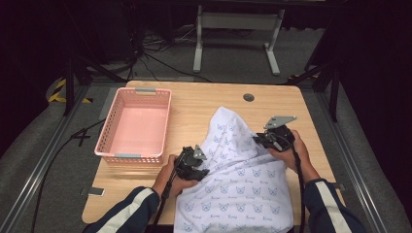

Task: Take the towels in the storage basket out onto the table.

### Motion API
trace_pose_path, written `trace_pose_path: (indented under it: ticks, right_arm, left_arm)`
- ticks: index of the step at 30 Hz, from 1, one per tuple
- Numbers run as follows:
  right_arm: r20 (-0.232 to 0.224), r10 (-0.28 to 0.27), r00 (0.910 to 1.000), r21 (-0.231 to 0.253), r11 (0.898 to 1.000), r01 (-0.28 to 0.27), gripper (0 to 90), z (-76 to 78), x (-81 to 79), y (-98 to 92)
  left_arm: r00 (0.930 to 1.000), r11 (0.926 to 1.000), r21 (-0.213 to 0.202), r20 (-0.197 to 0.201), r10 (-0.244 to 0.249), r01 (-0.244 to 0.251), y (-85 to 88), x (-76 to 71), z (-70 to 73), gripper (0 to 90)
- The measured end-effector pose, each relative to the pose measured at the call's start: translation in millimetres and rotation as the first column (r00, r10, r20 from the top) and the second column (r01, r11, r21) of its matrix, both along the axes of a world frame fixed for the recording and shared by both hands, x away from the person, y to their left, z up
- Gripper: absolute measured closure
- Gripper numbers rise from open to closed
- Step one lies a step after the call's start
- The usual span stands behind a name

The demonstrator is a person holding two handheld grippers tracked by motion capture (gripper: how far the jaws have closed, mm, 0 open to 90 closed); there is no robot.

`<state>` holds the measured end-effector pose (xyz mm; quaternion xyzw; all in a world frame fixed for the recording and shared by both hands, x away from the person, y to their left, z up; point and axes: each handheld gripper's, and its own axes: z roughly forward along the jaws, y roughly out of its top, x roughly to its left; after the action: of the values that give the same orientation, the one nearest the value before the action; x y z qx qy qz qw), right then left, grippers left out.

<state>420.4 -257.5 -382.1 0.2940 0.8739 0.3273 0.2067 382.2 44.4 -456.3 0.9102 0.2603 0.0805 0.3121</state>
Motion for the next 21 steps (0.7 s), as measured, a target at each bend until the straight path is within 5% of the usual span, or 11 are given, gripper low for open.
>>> trace_pose_path:
  ticks: [4, 8, 11, 15, 16, 21]
  right_arm:
    - [-0.016, 0.155, 0.9877, -0.003, 0.988, -0.155, 79.4, 4.9, -42.0, 29.7]
    - [-0.079, 0.306, 0.9489, -0.027, 0.951, -0.308, 78.6, -15.3, -84.3, 58.3]
    - [-0.149, 0.370, 0.9172, -0.041, 0.924, -0.379, 76.2, -37.7, -105.1, 73.3]
    - [-0.201, 0.399, 0.8945, -0.040, 0.909, -0.415, 66.3, -54.2, -117.1, 77.7]
    - [-0.193, 0.401, 0.8955, -0.043, 0.908, -0.416, 64.4, -53.7, -118.3, 75.1]
    - [-0.073, 0.267, 0.9608, 0.073, 0.962, -0.262, 62.7, -20.6, -104.3, 32.6]
  left_arm:
    - [0.9999, 0.9999, -0.011, 0.005, 0.014, -0.013, 0.9, -1.2, -1.3, 55.0]
    - [0.9997, 0.9997, -0.003, 0.003, 0.023, -0.023, 1.3, -2.8, -0.7, 53.5]
    - [0.9999, 0.9999, 0.007, -0.004, 0.014, -0.014, 2.2, -4.2, 0.3, 52.8]
    - [0.9998, 0.9998, 0.006, -0.005, 0.017, -0.017, 4.0, -7.7, -0.1, 52.7]
    - [0.9999, 0.9999, 0.007, 0.004, 0.011, -0.011, 4.8, -8.1, -0.1, 52.7]
    - [0.9999, 0.9998, 0.015, -0.010, -0.010, 0.010, 6.4, -12.2, 0.8, 52.1]
